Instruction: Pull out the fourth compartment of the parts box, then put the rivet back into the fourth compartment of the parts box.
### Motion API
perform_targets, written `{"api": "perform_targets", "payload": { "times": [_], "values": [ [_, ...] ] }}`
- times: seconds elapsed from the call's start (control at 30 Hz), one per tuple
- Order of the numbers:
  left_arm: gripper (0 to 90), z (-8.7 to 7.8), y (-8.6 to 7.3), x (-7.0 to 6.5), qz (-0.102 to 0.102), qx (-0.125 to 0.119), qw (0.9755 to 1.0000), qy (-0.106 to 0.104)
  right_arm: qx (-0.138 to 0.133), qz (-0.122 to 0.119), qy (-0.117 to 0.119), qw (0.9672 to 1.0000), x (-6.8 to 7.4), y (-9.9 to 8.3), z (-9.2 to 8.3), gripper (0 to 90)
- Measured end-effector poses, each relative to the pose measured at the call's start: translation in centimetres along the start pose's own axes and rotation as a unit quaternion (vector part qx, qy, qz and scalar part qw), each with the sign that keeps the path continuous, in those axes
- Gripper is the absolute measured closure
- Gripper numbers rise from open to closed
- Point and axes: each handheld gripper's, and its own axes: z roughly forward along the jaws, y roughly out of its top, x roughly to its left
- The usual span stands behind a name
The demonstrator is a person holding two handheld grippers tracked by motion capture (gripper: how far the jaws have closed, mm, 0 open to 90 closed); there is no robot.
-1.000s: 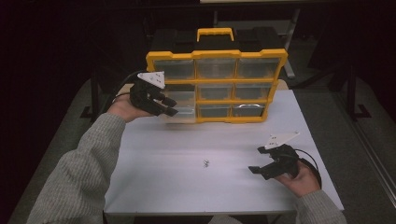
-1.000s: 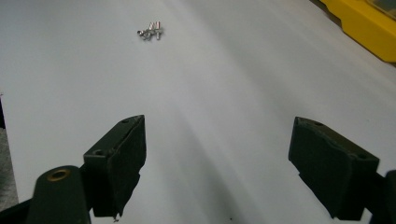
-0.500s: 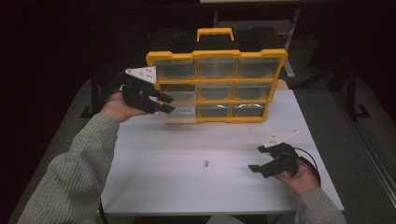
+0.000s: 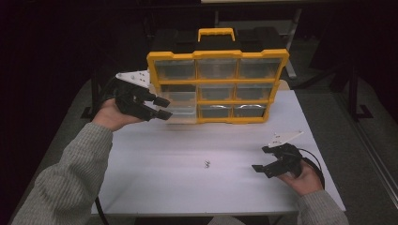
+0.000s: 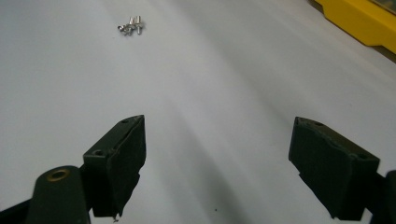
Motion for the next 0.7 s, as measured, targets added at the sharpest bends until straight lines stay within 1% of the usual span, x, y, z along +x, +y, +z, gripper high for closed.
{"api": "perform_targets", "payload": {
  "times": [0.17, 0.27, 0.3, 0.37, 0.4, 0.43, 0.5, 0.57, 0.67, 0.7],
  "values": [
    [48.3, -0.5, -0.6, -0.6, -0.002, -0.003, 1.0000, 0.003, 0.002, 0.004, -0.005, 1.0000, -0.3, -0.2, -0.2, 17.8],
    [46.7, -0.6, -1.0, -1.0, -0.006, -0.005, 0.9999, 0.007, 0.001, 0.006, -0.006, 1.0000, -0.4, -0.2, -0.1, 17.8],
    [46.2, -0.7, -1.1, -1.1, -0.004, -0.002, 0.9999, 0.009, 0.001, 0.007, -0.005, 1.0000, -0.4, -0.3, -0.1, 17.8],
    [45.2, -0.8, -1.4, -1.5, -0.007, -0.003, 0.9999, 0.014, 0.005, 0.009, -0.005, 0.9999, -0.4, -0.3, 0.0, 17.8],
    [45.1, -0.8, -1.6, -1.7, -0.008, -0.005, 0.9999, 0.013, 0.005, 0.003, -0.006, 1.0000, -0.4, -0.3, 0.0, 17.8],
    [44.8, -0.9, -1.7, -1.8, -0.005, -0.003, 0.9999, 0.015, 0.006, 0.002, -0.006, 1.0000, -0.4, -0.3, 0.0, 17.8],
    [43.5, -1.0, -2.0, -2.0, -0.005, -0.002, 0.9998, 0.020, 0.008, 0.010, -0.006, 0.9999, -0.4, -0.3, 0.0, 17.8],
    [42.6, -1.1, -2.3, -2.2, -0.011, -0.008, 0.9997, 0.021, 0.006, 0.005, -0.006, 0.9999, -0.5, -0.2, 0.1, 17.8],
    [42.6, -1.1, -2.8, -2.5, -0.008, -0.008, 0.9997, 0.024, 0.007, 0.004, -0.006, 0.9999, -0.7, -0.2, 0.2, 18.2],
    [42.6, -1.1, -3.0, -2.6, -0.007, -0.007, 0.9996, 0.025, 0.011, 0.007, -0.007, 0.9999, -0.7, -0.2, 0.2, 18.3]
  ]
}}
